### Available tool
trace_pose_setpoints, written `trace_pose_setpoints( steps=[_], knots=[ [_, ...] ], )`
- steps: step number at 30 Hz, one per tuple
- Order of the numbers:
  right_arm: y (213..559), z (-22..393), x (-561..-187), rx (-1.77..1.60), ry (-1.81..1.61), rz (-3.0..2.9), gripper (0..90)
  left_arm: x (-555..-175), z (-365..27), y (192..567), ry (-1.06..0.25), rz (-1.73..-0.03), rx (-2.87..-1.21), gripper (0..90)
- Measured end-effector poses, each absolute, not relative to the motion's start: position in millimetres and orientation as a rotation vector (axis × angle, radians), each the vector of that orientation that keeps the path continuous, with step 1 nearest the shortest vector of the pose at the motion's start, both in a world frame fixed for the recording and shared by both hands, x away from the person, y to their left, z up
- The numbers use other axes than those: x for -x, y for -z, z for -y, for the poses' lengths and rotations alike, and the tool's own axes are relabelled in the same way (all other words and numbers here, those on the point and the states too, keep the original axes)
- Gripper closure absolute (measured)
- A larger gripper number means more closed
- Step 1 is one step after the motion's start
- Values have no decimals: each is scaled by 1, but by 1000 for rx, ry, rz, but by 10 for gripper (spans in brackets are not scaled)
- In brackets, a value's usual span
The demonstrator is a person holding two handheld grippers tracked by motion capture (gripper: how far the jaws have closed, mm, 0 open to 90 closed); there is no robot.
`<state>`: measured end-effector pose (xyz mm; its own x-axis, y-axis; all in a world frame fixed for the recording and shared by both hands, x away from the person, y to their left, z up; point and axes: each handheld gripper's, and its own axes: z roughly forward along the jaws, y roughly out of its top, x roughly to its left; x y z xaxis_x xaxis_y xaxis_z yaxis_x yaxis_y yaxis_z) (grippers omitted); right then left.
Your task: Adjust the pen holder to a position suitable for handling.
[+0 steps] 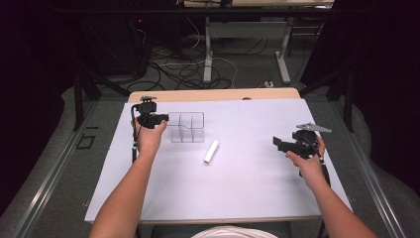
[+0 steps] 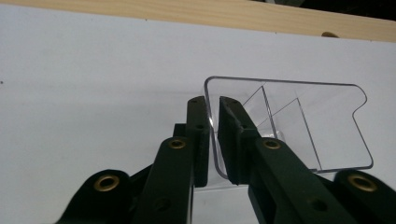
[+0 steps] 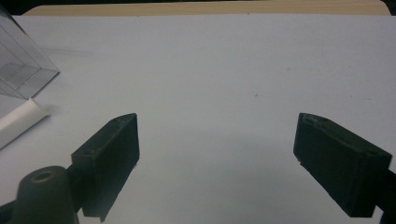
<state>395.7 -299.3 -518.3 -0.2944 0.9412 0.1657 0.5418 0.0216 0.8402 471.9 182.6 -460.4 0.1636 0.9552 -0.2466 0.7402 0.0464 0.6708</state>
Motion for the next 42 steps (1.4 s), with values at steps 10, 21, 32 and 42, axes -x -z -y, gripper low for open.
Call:
trace_pose_setpoints(
  steps=[10, 21, 32, 42],
  knots=[
    [519, 299, -396, -1514, -1199, -1861, 138, -475, -186, 471, -380, -1663, -1768, 899],
    [519, 300, -396, -1513, -1196, -1865, 140, -476, -180, 476, -401, -1679, -1771, 900],
    [519, 299, -397, -1517, -1201, -1865, 140, -476, -159, 477, -372, -1654, -1768, 900],
    [519, 300, -397, -1513, -1200, -1865, 141, -478, -134, 479, -389, -1601, -1793, 900]
  ],
)
